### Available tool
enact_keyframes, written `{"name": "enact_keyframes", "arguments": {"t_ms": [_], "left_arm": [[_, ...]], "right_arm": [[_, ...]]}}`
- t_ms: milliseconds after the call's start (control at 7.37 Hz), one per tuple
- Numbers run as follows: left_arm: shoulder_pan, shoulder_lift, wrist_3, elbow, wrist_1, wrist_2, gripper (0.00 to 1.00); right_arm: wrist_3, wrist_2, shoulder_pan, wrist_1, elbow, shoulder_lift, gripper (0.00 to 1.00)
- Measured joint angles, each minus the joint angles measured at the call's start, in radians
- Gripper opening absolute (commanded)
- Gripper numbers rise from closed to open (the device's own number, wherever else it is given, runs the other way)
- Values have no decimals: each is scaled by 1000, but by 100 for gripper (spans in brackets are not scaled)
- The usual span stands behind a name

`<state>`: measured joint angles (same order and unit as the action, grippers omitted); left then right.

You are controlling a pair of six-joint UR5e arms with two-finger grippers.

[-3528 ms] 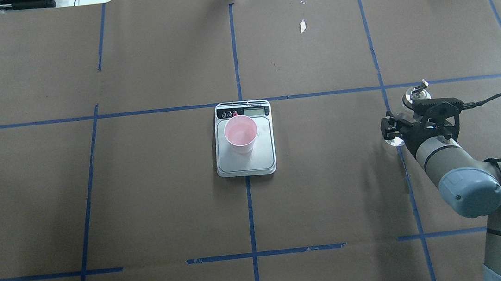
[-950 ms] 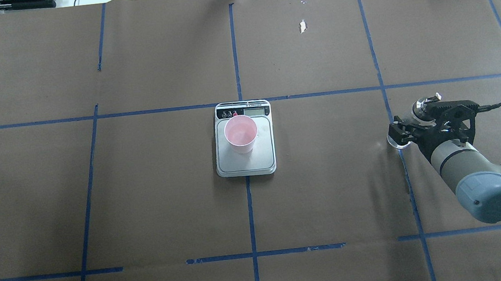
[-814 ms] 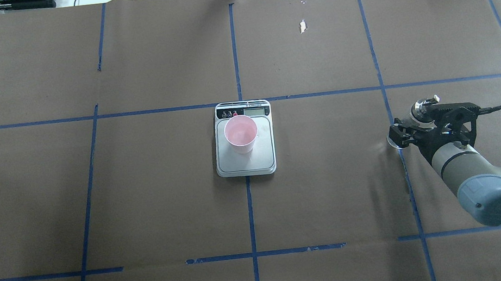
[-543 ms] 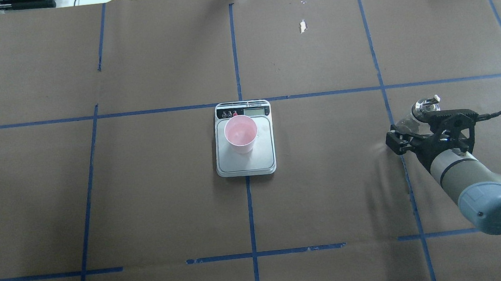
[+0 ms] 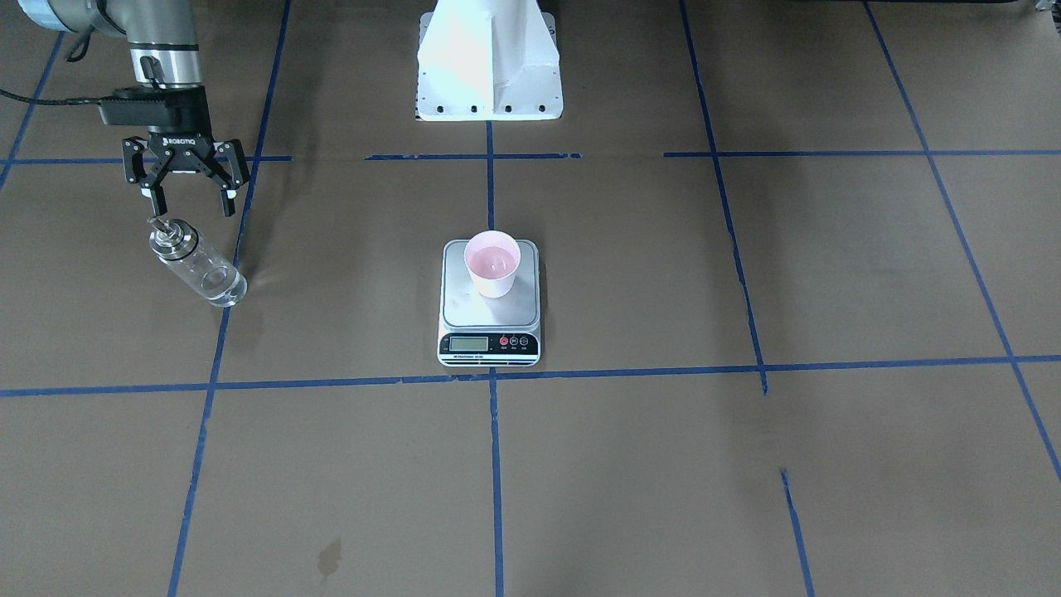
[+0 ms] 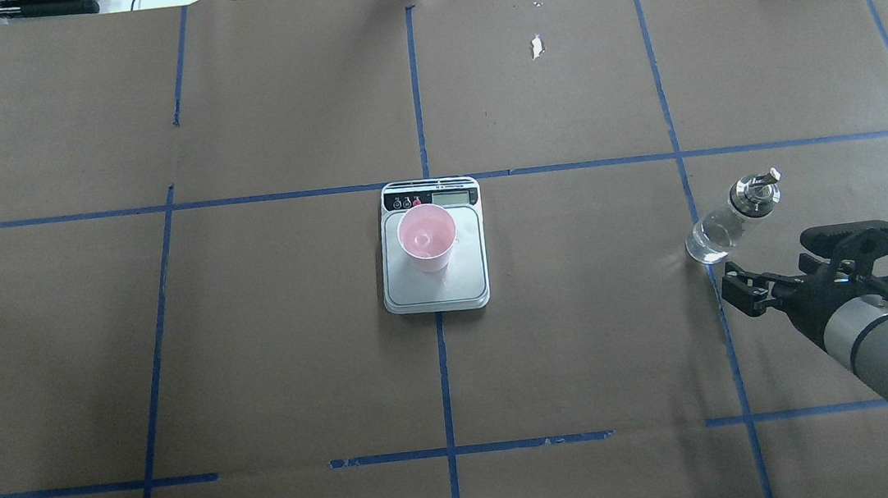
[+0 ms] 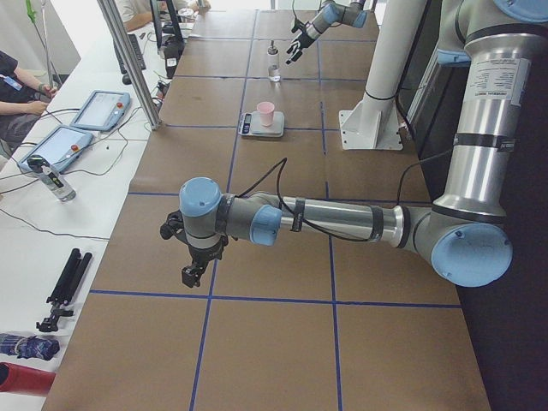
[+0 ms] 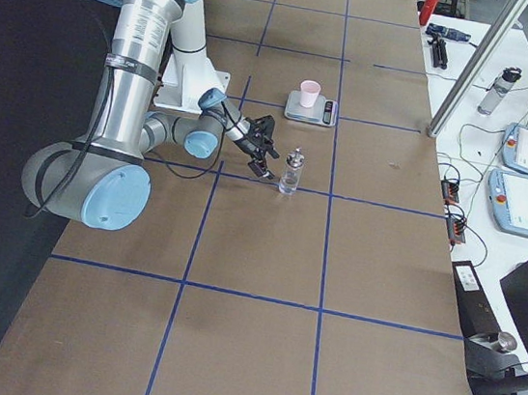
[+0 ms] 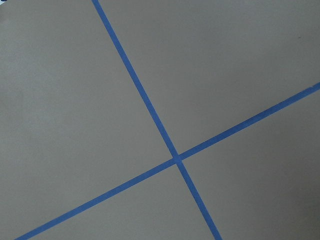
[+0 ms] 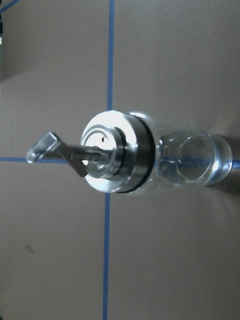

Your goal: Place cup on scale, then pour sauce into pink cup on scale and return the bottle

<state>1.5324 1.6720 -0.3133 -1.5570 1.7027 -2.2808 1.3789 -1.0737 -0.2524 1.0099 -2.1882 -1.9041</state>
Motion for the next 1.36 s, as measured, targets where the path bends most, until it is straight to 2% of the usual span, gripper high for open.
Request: {"name": "enact_keyframes", "arguments": {"t_ms": [271, 543, 678, 814, 950, 1086, 1357], "left_arm": [[0, 0, -1, 0, 0, 1, 100], [1, -1, -1, 0, -1, 1, 100], [1, -1, -1, 0, -1, 1, 100], [1, -2, -1, 0, -1, 0, 100], [1, -2, -1, 0, -2, -1, 100], [1, -2, -1, 0, -2, -2, 100], [0, -2, -2, 0, -1, -1, 100]], "right_arm": [[-5, -169, -60, 39, -170, -85, 100], [-97, -434, -284, 95, -276, -95, 100], [-215, -616, -451, 106, -282, -93, 100], [-374, -800, -629, 113, -251, -89, 100], [-555, -945, -786, 117, -183, -81, 100], [-756, -1056, -920, 119, -85, -69, 100], [-1055, -1208, -1106, 156, 86, -30, 100]]}}
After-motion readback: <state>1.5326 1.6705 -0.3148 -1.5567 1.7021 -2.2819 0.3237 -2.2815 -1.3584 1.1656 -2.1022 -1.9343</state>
